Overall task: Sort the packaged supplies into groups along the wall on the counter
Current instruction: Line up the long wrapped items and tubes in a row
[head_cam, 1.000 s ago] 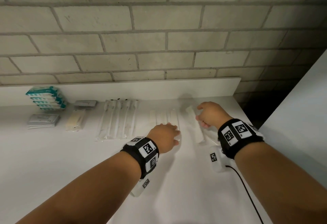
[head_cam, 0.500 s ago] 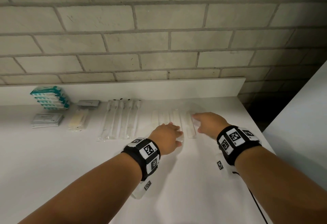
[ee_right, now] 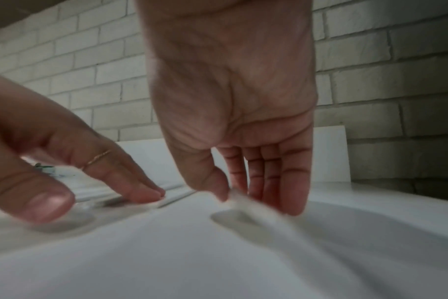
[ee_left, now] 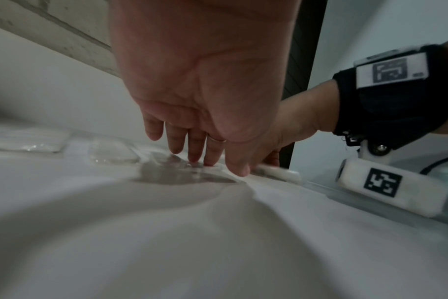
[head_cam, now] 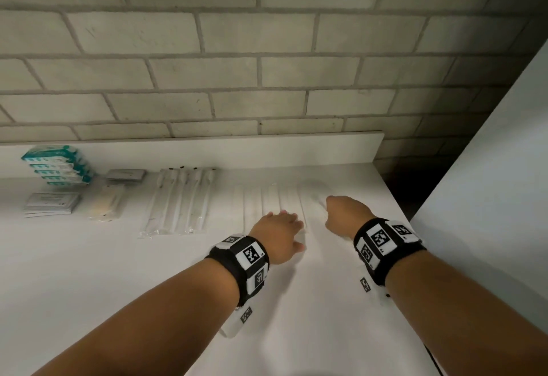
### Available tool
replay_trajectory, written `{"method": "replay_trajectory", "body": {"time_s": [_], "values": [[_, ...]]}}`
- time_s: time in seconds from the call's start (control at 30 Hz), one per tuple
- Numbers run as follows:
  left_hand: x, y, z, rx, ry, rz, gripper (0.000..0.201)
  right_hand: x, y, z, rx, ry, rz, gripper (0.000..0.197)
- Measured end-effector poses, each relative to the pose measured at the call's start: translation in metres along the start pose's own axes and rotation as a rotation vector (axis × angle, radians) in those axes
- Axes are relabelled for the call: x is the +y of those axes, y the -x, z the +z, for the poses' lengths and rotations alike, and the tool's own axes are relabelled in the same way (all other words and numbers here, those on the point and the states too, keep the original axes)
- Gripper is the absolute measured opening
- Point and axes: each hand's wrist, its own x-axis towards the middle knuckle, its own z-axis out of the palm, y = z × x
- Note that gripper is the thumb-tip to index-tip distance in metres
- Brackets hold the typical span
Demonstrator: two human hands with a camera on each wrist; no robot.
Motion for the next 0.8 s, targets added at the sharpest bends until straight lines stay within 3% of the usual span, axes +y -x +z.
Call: {"method": "replay_trajectory", "body": {"time_s": [0.2, 0.27, 0.43, 0.8], "values": [[0.009, 0.002, -0.001, 0.014, 0.008, -0.013, 0.047, 0.025, -0.028, -0.009, 0.106, -0.411, 0.077, 0.044], [0.009, -0.002, -0.002, 0.049, 0.036, -0.069, 0.044, 0.03, -0.025, -0.009, 0.089, -0.358, 0.005, 0.048], [0.013, -0.014, -0.008, 0.068, 0.054, -0.166, 0.047, 0.029, -0.017, 0.004, -0.123, -0.207, -0.194, 0.057], [0.013, -0.02, -0.001, 0.066, 0.154, -0.249, 0.051, 0.029, -0.036, 0.013, -0.108, -0.321, -0.248, 0.062]]}}
